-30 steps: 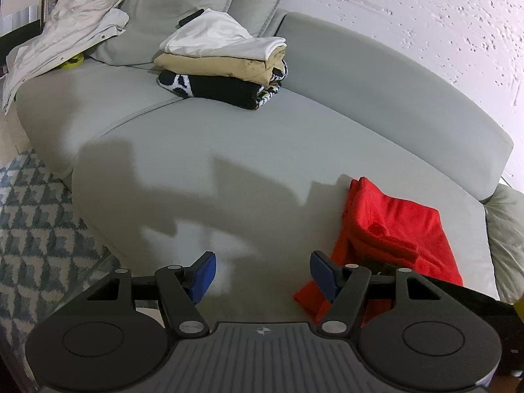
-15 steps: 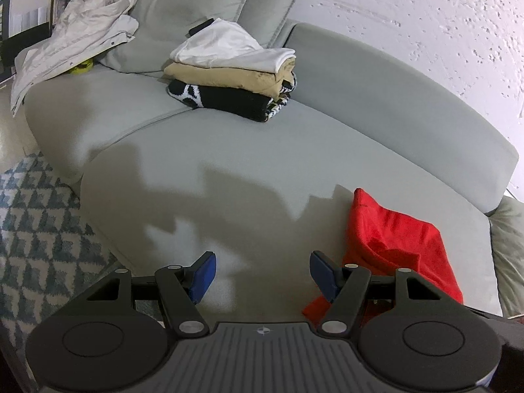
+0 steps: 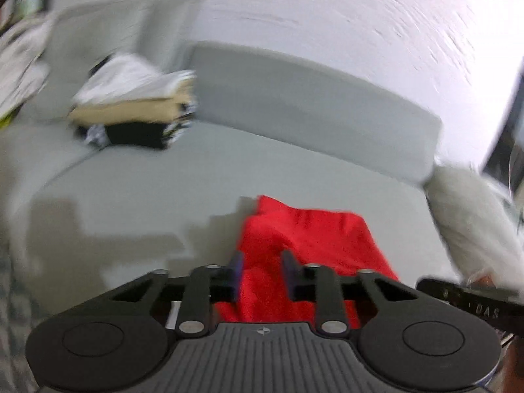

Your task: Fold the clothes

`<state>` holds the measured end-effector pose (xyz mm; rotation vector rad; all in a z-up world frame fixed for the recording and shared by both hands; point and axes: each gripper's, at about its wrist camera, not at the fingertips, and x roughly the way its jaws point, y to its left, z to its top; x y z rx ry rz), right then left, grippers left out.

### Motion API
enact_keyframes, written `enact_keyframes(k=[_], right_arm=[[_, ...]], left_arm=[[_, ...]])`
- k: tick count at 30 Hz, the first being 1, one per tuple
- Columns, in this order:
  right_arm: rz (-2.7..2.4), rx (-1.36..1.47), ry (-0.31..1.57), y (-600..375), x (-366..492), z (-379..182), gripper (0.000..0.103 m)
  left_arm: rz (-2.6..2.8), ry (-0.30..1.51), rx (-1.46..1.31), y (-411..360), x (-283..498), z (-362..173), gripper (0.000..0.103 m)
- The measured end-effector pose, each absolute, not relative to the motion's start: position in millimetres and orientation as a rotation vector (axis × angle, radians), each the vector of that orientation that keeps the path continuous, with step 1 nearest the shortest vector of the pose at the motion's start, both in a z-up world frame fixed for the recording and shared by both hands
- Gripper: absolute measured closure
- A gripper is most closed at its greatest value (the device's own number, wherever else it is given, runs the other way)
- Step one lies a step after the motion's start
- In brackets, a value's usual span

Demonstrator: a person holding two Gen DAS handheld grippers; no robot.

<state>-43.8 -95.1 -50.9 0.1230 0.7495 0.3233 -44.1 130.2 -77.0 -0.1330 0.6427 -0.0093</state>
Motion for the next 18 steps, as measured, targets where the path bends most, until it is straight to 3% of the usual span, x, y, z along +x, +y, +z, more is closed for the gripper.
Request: enact_keyframes(k=[2,7,10,15,18], right_arm=[[0.355,0.008,0.744,-87,-44,-65,0.090],[0.379,-0.257,0.776,-78,-53,-110,0.094],[0.374,-0.166,0.810,-95,-52,-99,0.093],[0.359,0.058,0.759,-126,-38,-72,0.080],[0.352,0.265,0.788,-146,-11,-68,0.080]], left_arm=[[0.019,0.715,-0.013,116,-31,-98,0.092],[0.069,0.820,0.016,123,-31,-124,0.087],[0.064,0.796,-0.057,133,-35,-110,0.087],[-0.027,0.661,-0.088,122,-35,-83,0.085],[-0.107,0.620,-0.058,106,-17,-77,0.085]])
